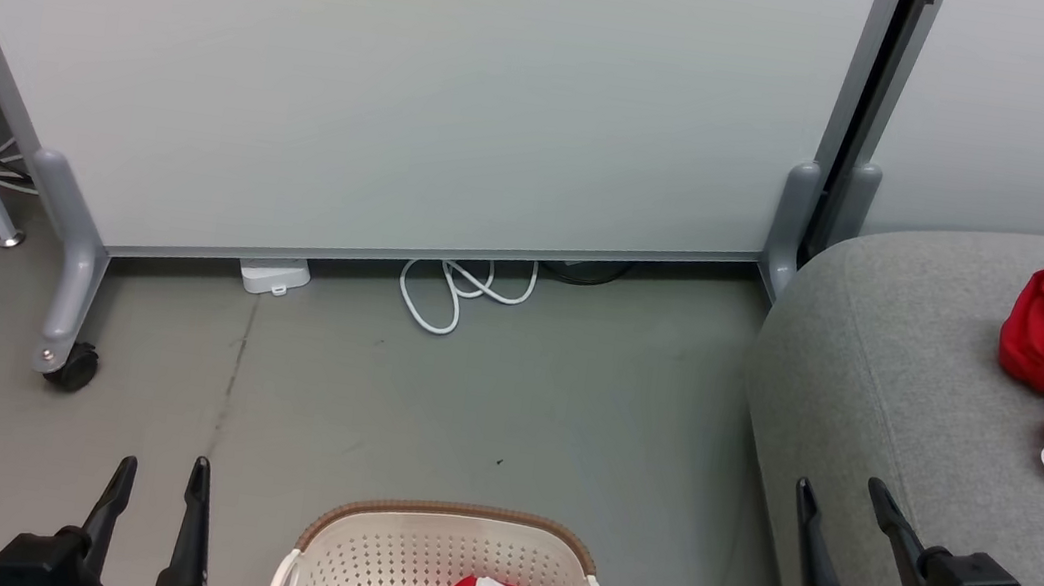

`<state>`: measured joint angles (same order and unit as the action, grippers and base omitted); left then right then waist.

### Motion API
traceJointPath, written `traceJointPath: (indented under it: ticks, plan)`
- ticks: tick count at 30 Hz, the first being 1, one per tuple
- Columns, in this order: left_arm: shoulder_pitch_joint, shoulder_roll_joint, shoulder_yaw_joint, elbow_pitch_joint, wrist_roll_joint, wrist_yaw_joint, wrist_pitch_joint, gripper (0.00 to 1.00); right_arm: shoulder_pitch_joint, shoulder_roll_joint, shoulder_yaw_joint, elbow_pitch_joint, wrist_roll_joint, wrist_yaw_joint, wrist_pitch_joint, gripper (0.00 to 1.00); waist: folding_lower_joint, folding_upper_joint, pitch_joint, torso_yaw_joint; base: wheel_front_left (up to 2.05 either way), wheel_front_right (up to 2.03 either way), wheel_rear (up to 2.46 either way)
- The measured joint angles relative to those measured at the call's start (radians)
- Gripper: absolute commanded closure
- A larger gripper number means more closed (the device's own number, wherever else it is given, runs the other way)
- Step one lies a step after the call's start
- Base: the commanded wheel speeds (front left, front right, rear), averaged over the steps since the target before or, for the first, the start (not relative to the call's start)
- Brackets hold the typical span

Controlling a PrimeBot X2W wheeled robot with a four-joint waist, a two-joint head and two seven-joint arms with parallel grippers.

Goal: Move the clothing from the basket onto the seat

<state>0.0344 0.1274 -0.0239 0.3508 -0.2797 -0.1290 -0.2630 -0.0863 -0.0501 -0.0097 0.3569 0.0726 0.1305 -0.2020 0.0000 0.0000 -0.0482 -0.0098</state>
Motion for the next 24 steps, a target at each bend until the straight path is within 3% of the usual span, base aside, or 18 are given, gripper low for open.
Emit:
traceJointPath:
  ticks: [24]
  plan:
    - [0.006, -0.004, -0.013, 0.003, 0.007, 0.0, 0.0, 0.0, 0.018, 0.0, 0.014, -0.053, 0.017, 0.0, 0.022, 0.0, 0.0, 0.0, 0.025, 0.01, 0.0, 0.0, 0.0]
